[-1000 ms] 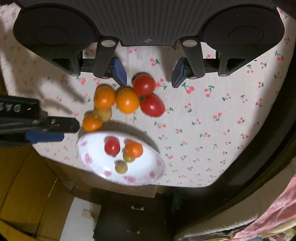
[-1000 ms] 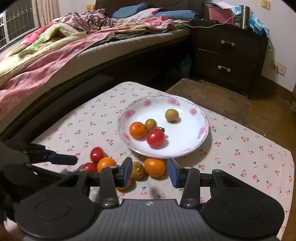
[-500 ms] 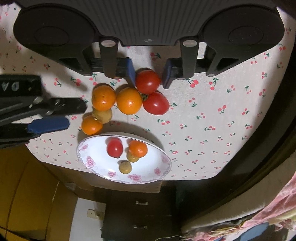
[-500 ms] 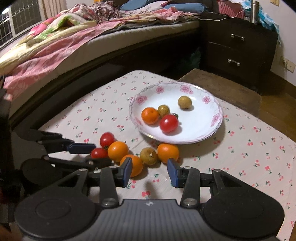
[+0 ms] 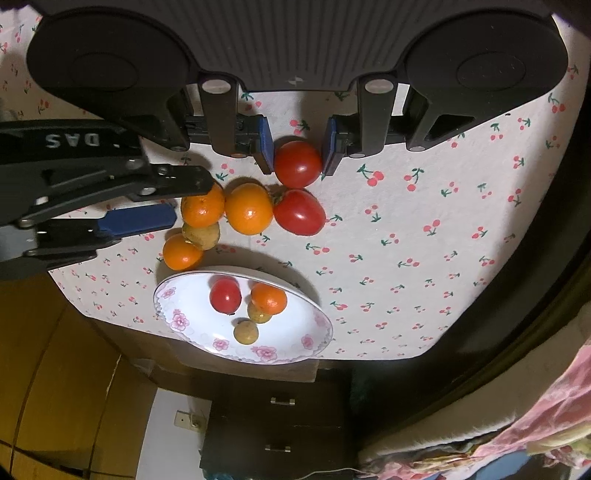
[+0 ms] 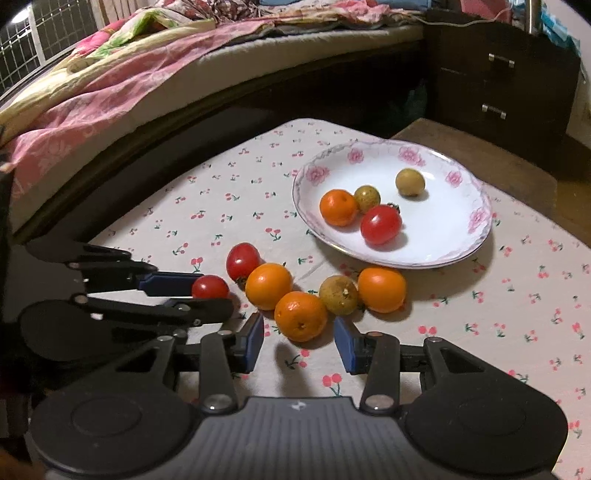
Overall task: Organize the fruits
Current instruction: 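Close the left gripper on a red tomato while the right grips a mandarin, then lift and carry the tomato and mandarin over the white bowl with both grippers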
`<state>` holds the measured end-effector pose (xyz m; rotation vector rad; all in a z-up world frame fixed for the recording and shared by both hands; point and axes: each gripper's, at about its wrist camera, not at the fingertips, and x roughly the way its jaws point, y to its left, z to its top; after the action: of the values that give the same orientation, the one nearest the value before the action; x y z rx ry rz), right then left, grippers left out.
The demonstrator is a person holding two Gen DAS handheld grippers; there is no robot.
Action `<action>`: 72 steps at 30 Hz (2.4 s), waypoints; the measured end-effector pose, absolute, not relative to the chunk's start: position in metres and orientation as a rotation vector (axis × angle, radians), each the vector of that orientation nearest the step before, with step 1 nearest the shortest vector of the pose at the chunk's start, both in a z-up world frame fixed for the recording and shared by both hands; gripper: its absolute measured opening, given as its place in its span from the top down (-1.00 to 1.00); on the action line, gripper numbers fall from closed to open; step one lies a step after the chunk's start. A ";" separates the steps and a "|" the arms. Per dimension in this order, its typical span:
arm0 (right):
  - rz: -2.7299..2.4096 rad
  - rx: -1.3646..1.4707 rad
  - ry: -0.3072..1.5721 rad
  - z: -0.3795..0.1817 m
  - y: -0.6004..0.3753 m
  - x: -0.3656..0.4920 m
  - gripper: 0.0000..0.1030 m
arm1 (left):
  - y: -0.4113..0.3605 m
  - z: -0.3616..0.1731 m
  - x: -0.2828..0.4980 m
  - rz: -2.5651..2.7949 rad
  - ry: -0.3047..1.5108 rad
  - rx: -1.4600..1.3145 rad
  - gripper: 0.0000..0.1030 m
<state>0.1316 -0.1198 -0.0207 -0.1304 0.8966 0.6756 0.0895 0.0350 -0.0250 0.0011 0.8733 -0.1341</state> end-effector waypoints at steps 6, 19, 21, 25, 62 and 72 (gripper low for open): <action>0.663 -0.132 0.889 -0.032 -0.114 0.136 0.38 | 0.039 -0.026 0.090 -0.129 0.871 -0.012 0.32; 0.661 -0.181 0.864 -0.032 -0.110 0.132 0.53 | 0.036 -0.026 0.091 -0.129 0.876 -0.002 0.31; 0.658 -0.184 0.869 -0.030 -0.110 0.131 0.53 | 0.036 -0.025 0.091 -0.128 0.878 0.000 0.31; 0.655 -0.188 0.870 -0.027 -0.111 0.128 0.54 | 0.035 -0.025 0.092 -0.125 0.882 0.001 0.31; 0.498 -0.110 0.762 0.032 -0.154 0.172 0.54 | -0.011 0.024 0.164 -0.154 0.770 0.077 0.43; 0.481 -0.090 0.786 0.009 -0.153 0.222 0.53 | -0.013 0.000 0.208 -0.131 0.820 0.048 0.51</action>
<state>0.2225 -0.1534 0.0089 -0.0902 0.7861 0.4811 0.2082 -0.0126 0.0005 0.0478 0.8202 -0.1306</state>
